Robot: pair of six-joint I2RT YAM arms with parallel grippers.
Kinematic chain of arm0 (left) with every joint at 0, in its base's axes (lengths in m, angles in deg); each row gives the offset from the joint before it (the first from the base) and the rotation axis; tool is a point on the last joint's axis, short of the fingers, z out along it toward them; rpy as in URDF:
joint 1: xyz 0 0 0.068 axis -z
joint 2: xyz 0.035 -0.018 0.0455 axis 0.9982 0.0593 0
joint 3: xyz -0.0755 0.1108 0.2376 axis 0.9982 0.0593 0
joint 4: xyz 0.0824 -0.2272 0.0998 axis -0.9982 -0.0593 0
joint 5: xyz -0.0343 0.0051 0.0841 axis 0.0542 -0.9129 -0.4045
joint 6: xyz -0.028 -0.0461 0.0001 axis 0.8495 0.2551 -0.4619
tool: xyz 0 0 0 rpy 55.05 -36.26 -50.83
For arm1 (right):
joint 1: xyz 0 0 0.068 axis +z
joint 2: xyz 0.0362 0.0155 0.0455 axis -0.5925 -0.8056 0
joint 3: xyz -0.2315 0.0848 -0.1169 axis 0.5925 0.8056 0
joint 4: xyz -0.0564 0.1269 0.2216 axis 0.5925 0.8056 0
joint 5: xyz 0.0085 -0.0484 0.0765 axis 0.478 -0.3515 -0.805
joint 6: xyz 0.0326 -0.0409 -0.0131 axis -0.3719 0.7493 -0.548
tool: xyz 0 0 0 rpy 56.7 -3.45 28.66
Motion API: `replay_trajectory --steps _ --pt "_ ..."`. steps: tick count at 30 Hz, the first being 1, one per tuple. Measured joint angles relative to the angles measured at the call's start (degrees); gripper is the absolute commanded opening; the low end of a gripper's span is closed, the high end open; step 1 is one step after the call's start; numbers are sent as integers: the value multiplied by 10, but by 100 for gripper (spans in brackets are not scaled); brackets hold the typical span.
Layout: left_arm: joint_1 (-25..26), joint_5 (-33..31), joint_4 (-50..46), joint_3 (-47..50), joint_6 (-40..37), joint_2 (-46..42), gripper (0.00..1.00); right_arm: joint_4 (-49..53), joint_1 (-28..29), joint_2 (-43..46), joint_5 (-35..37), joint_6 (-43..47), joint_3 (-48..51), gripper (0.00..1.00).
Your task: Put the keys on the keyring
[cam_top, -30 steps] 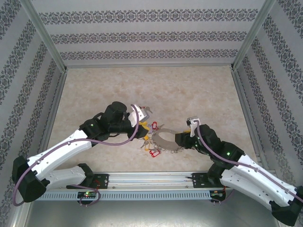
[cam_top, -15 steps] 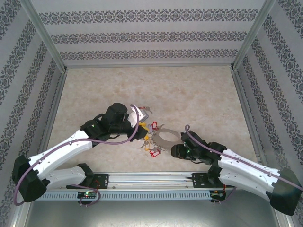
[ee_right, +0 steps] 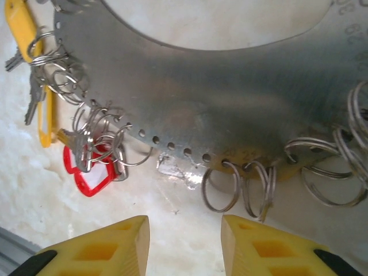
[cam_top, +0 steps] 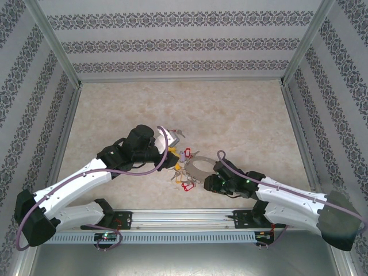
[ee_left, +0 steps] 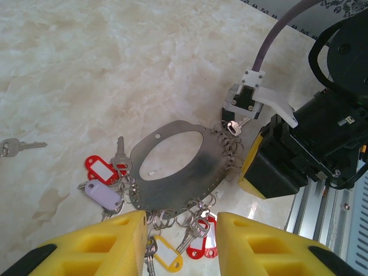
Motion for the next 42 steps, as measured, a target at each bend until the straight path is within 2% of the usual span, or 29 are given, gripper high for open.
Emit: replay_trajectory --steps 30,42 --pt "0 -2 0 0 0 -12 39 -22 7 -36 61 -7 2 31" --pt "0 -1 0 0 0 -12 40 -49 -16 -39 73 -7 24 28"
